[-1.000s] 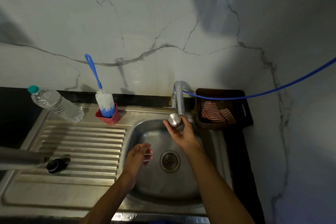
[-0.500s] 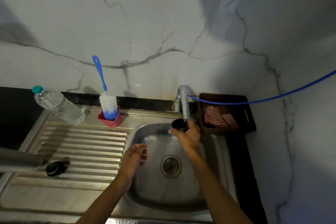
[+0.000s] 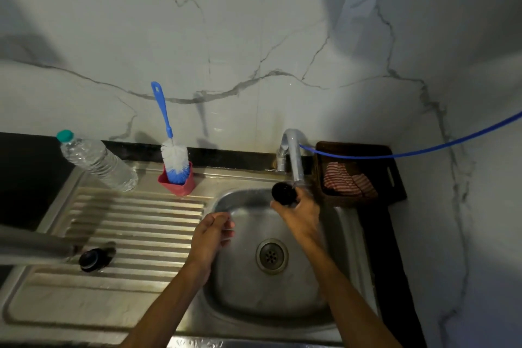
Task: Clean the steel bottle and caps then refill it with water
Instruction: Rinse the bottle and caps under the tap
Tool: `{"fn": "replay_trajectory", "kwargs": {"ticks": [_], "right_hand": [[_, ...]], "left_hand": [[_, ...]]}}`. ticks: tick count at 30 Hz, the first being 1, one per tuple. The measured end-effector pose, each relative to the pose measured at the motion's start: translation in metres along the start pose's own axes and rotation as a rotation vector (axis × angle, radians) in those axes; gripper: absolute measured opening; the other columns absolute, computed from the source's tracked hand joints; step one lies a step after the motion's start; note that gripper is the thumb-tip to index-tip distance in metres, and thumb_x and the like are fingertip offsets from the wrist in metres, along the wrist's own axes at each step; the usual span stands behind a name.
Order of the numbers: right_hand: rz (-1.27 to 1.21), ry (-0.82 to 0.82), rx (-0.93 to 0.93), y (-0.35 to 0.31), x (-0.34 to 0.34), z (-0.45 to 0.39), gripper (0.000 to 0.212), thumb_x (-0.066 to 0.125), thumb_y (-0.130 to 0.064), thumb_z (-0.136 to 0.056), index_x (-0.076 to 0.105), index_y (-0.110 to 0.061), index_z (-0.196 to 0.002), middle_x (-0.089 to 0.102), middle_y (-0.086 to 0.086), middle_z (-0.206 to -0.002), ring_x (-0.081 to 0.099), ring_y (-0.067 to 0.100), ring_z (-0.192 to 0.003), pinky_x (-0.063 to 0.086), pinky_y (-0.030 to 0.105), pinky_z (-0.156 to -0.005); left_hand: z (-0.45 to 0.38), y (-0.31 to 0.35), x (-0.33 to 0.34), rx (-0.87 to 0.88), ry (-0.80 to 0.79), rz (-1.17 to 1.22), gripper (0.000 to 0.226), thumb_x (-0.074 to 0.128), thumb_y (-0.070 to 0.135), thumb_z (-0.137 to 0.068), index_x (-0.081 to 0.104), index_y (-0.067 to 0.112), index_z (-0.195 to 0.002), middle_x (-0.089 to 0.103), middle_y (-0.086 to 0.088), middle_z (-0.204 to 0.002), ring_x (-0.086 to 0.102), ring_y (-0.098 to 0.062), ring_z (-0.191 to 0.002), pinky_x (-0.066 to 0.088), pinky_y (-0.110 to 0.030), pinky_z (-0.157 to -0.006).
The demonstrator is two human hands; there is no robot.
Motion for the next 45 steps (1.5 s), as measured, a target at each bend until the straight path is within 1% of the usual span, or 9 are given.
{"fn": "replay_trajectory", "kwargs": {"ticks": [9,13,17,24,26,29,33,40,45], "right_hand": [[0.325,0.002,-0.143,-0.016,-0.024,0.008,0.065,0.089,-0.023,-0.07,0.06,-0.021,-0.128,0.038,0.001,-0.131,0.05,0.016,-0.107,0.047,0.026,-0.091],[0.777,-0.077,-0.405,-0.04,-0.05,0.022,0.072,0.085,-0.016,-0.074,0.055,-0.019,-0.139,0.035,-0.001,-0.14,0.043,0.019,-0.121,0.046,0.031,-0.108],[1.193,0.013,-0.829,-0.086,-0.081,0.051,0.068,0.084,-0.007,-0.069,0.061,-0.013,-0.133,0.054,0.006,-0.127,0.048,0.027,-0.115,0.051,0.04,-0.096],[1.327,0.19,-1.289,-0.116,-0.106,0.083,0.042,0.068,-0.007,-0.087,0.059,-0.007,-0.128,0.056,0.012,-0.128,0.053,0.032,-0.118,0.045,0.045,-0.103],[1.27,0.112,-1.217,-0.098,-0.091,0.08,0.042,0.069,-0.013,-0.085,0.064,-0.009,-0.126,0.059,0.011,-0.126,0.057,0.031,-0.116,0.049,0.044,-0.099],[1.374,-0.11,-0.739,-0.035,-0.062,0.068,0.039,0.081,-0.024,-0.076,0.072,-0.013,-0.113,0.061,0.011,-0.122,0.06,0.031,-0.108,0.053,0.043,-0.087],[1.464,-0.198,-0.353,0.031,-0.048,0.068,0.041,0.073,-0.019,-0.085,0.067,-0.012,-0.125,0.052,0.016,-0.139,0.052,0.035,-0.124,0.046,0.047,-0.102],[1.148,-0.189,-0.258,0.043,-0.07,0.05,0.058,0.077,-0.031,-0.078,0.057,-0.019,-0.131,0.046,0.008,-0.137,0.05,0.031,-0.126,0.045,0.039,-0.101],[0.804,-0.092,-0.306,-0.007,-0.112,0.044,0.065,0.09,-0.03,-0.059,0.06,-0.012,-0.113,0.056,0.01,-0.112,0.058,0.033,-0.102,0.046,0.036,-0.083]], "left_hand": [[0.001,0.011,-0.004,-0.007,0.012,0.017,0.014,0.061,0.021,-0.104,0.071,0.013,-0.099,0.073,-0.007,-0.084,0.065,-0.023,-0.081,0.052,-0.037,-0.08],[0.005,0.012,-0.004,-0.006,-0.005,-0.008,0.015,0.061,0.023,-0.103,0.072,0.017,-0.095,0.074,-0.004,-0.081,0.066,-0.025,-0.084,0.05,-0.043,-0.087],[0.005,0.009,-0.013,0.016,-0.029,-0.027,0.012,0.061,0.023,-0.104,0.07,0.016,-0.099,0.074,-0.002,-0.081,0.067,-0.022,-0.082,0.054,-0.038,-0.081],[-0.002,-0.005,-0.002,0.043,-0.154,-0.279,0.016,0.064,0.027,-0.102,0.073,0.014,-0.102,0.076,0.0,-0.084,0.067,-0.02,-0.081,0.051,-0.032,-0.072],[-0.013,0.001,0.011,0.072,-0.236,-0.378,0.013,0.062,0.028,-0.103,0.073,0.021,-0.103,0.077,0.0,-0.092,0.069,-0.02,-0.086,0.053,-0.031,-0.072],[-0.033,0.022,0.039,0.096,-0.315,-0.419,0.012,0.061,0.033,-0.102,0.071,0.03,-0.109,0.075,-0.004,-0.108,0.071,-0.022,-0.1,0.057,-0.038,-0.086],[-0.076,0.05,0.091,-0.034,-0.342,-0.268,0.027,0.05,0.042,-0.102,0.065,0.023,-0.114,0.068,-0.01,-0.119,0.063,-0.025,-0.11,0.046,-0.045,-0.108],[-0.091,0.068,0.147,-0.125,-0.288,0.112,0.026,0.044,0.022,-0.104,0.062,0.014,-0.086,0.068,-0.003,-0.07,0.061,-0.021,-0.076,0.051,-0.033,-0.075],[-0.09,0.044,0.155,0.142,-0.411,-0.017,0.03,0.052,0.031,-0.105,0.054,0.024,-0.133,0.065,-0.015,-0.133,0.064,-0.031,-0.121,0.053,-0.045,-0.103]]}}
Point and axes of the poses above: each hand's wrist, its own z-axis away from the middle knuckle, its own x-axis out of the palm, y = z × x, the point moved 2 cm from there along -z, towards the middle knuckle
